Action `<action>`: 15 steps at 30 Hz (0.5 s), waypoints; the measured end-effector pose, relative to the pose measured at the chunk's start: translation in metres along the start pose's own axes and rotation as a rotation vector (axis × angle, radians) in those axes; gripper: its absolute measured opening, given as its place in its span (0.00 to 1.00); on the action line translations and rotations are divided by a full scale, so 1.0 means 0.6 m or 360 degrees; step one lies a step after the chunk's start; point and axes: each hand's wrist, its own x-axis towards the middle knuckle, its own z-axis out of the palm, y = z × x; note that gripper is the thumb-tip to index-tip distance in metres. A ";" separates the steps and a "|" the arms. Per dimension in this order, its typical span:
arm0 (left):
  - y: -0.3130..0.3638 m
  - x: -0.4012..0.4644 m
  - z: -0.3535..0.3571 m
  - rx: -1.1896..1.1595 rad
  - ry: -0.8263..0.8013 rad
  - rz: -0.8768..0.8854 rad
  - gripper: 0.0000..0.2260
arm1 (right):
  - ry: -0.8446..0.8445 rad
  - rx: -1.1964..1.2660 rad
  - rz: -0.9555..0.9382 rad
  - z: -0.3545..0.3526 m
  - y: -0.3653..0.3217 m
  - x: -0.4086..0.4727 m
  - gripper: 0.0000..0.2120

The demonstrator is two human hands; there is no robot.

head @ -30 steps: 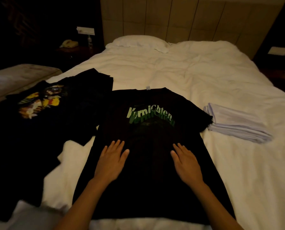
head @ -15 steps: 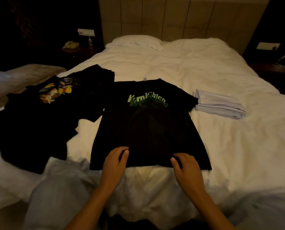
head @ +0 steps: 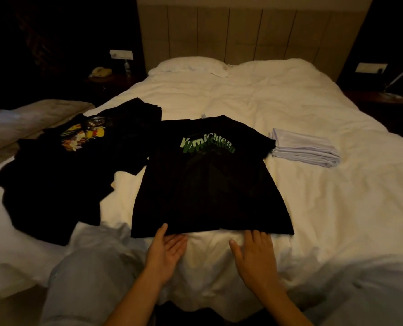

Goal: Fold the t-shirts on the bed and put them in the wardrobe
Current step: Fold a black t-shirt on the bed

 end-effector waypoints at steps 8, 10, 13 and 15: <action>0.038 0.041 0.005 -0.0576 -0.0485 0.0178 0.42 | 0.0364 0.2193 0.0790 -0.049 -0.012 0.089 0.21; 0.048 0.051 0.006 -0.0589 -0.0529 0.0212 0.44 | 0.0259 0.2951 0.0983 -0.054 -0.006 0.109 0.19; 0.055 0.060 0.013 -0.0515 -0.0352 0.0295 0.26 | 0.0111 0.3159 0.1119 -0.063 0.000 0.119 0.15; 0.060 0.062 0.016 -0.0476 -0.0218 0.0439 0.16 | 0.0110 0.3062 0.1148 -0.062 0.005 0.129 0.15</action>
